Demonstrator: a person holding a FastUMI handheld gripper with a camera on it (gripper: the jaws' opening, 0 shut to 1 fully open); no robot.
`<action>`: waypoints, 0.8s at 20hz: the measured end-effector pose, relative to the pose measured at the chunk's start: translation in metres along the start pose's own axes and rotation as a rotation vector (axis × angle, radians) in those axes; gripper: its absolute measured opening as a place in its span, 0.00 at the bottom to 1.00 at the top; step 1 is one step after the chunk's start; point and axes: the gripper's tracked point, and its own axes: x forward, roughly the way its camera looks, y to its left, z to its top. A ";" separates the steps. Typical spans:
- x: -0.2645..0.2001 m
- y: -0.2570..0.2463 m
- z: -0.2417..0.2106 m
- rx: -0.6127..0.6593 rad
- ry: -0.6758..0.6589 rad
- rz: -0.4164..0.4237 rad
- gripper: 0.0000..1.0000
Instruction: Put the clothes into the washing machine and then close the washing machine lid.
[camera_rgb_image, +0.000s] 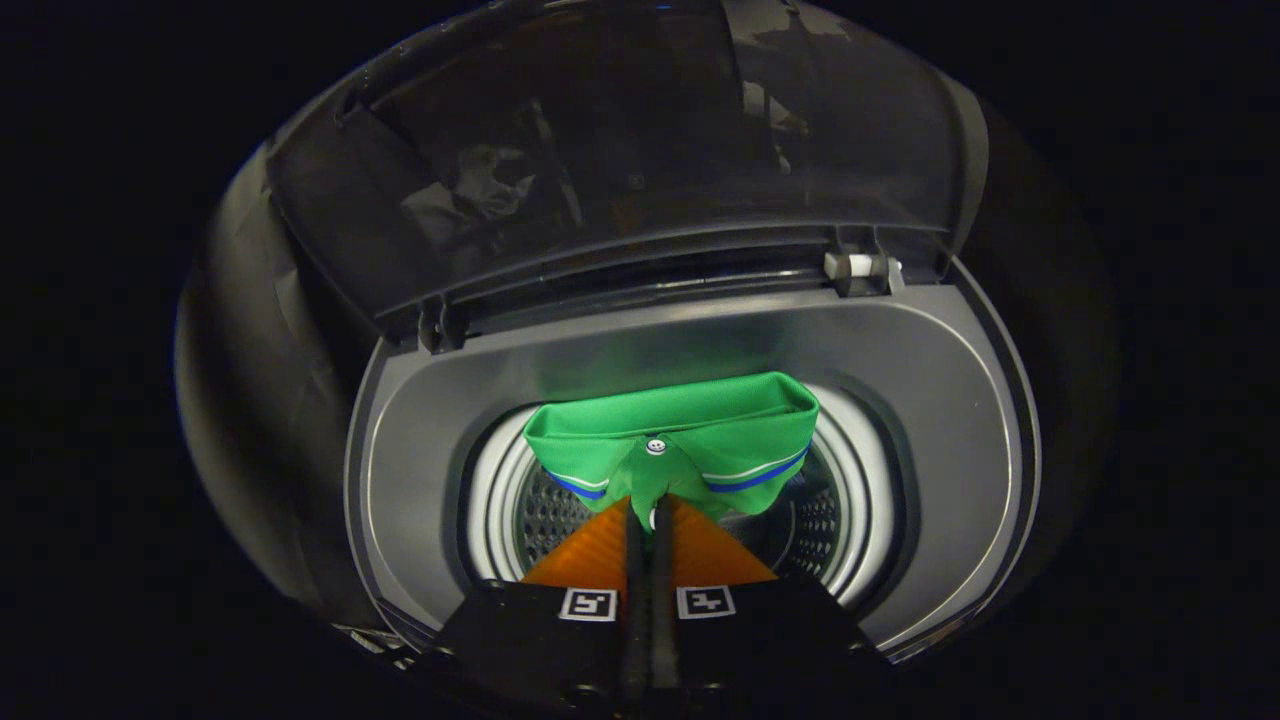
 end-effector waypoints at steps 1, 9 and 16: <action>-0.001 0.001 -0.001 -0.003 0.006 0.005 0.08; 0.007 -0.006 -0.010 0.001 0.054 -0.028 0.19; 0.005 -0.012 -0.014 -0.021 0.064 -0.046 0.99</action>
